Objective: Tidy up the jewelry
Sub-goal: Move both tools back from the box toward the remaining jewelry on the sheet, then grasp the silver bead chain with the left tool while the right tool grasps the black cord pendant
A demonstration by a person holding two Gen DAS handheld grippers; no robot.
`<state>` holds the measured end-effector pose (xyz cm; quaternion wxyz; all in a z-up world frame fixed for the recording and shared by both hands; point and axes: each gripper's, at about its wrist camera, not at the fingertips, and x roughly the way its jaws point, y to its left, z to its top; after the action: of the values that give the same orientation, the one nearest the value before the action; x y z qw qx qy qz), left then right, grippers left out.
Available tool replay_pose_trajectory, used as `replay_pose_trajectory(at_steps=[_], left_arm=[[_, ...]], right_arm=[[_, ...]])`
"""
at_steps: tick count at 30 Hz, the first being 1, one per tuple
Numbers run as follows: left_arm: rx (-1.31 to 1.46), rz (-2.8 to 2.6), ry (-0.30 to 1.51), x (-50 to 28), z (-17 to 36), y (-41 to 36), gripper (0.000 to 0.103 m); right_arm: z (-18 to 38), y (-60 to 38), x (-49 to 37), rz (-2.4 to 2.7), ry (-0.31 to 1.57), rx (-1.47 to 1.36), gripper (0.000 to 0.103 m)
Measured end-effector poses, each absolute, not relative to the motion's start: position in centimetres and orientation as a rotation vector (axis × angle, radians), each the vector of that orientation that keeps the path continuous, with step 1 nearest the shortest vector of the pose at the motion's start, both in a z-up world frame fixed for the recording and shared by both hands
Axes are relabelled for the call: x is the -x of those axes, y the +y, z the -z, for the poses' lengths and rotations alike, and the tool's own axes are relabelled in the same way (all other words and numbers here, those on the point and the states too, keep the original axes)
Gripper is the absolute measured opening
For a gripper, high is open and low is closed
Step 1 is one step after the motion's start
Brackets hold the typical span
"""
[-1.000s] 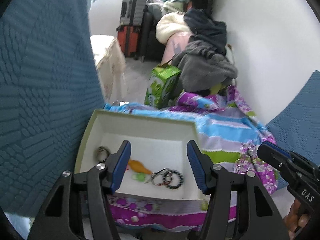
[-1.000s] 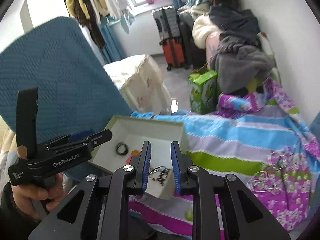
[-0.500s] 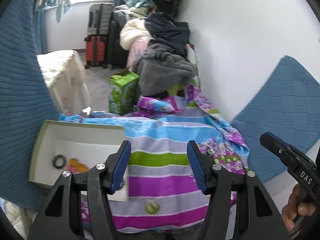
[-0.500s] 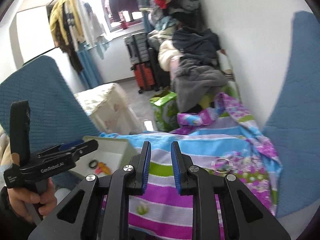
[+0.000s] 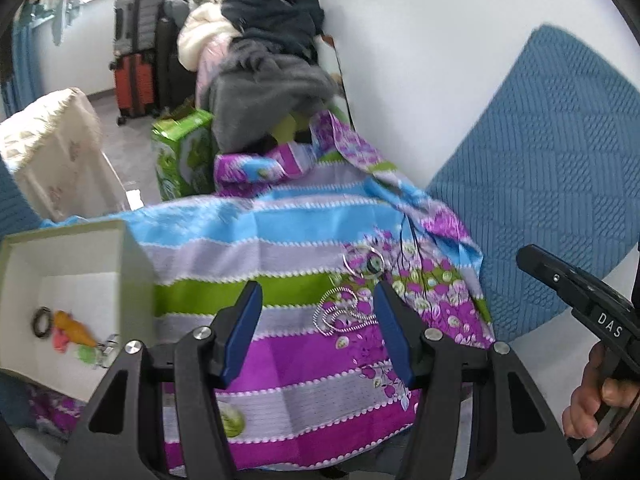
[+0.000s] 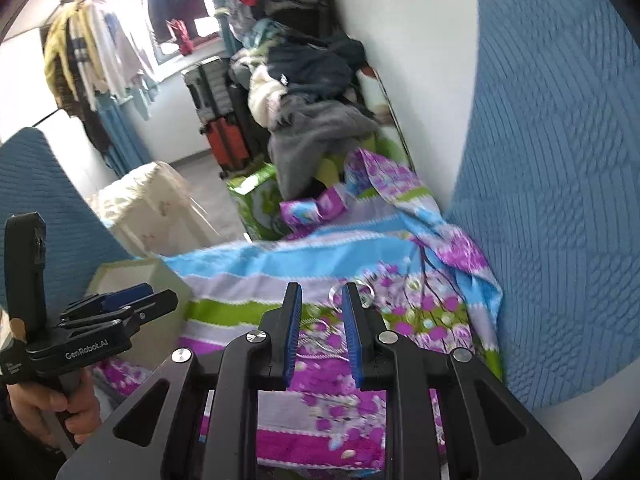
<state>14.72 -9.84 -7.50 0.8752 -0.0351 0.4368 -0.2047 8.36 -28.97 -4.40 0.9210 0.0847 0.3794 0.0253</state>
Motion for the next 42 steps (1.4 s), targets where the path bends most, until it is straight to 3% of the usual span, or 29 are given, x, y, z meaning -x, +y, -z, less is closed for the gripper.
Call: replay_pose_trajectory(at_steps=[15, 27, 29, 34, 38, 42], left_arm=[[-0.004, 0.481, 1.112, -18.6, 19.2, -16.3, 0.044], [-0.082, 0.486, 1.128, -19.9, 21.9, -17.2, 0.039], [-0.113, 0.496, 1.120, -19.7, 21.9, -17.6, 0.032], [-0.211, 0.495, 1.081, -19.2, 22.2, -18.9, 0.026], [-0.222, 0.493, 1.080, -19.1, 22.3, -19.4, 0.006], [-0.158, 0.501, 1.106, -19.2, 22.0, -19.1, 0.003]], right_arm=[[16.3, -32.1, -12.6, -0.024, 1.001, -0.201, 0.019], [21.4, -33.0, -15.9, -0.020, 1.099, -0.175, 0.019], [21.8, -33.0, -16.2, -0.020, 1.106, -0.174, 0.019], [22.8, -32.7, -16.7, -0.018, 1.129, -0.140, 0.018], [22.9, -32.1, -16.9, 0.001, 1.125, -0.086, 0.014], [22.8, -32.0, -16.7, -0.008, 1.140, -0.105, 0.008]])
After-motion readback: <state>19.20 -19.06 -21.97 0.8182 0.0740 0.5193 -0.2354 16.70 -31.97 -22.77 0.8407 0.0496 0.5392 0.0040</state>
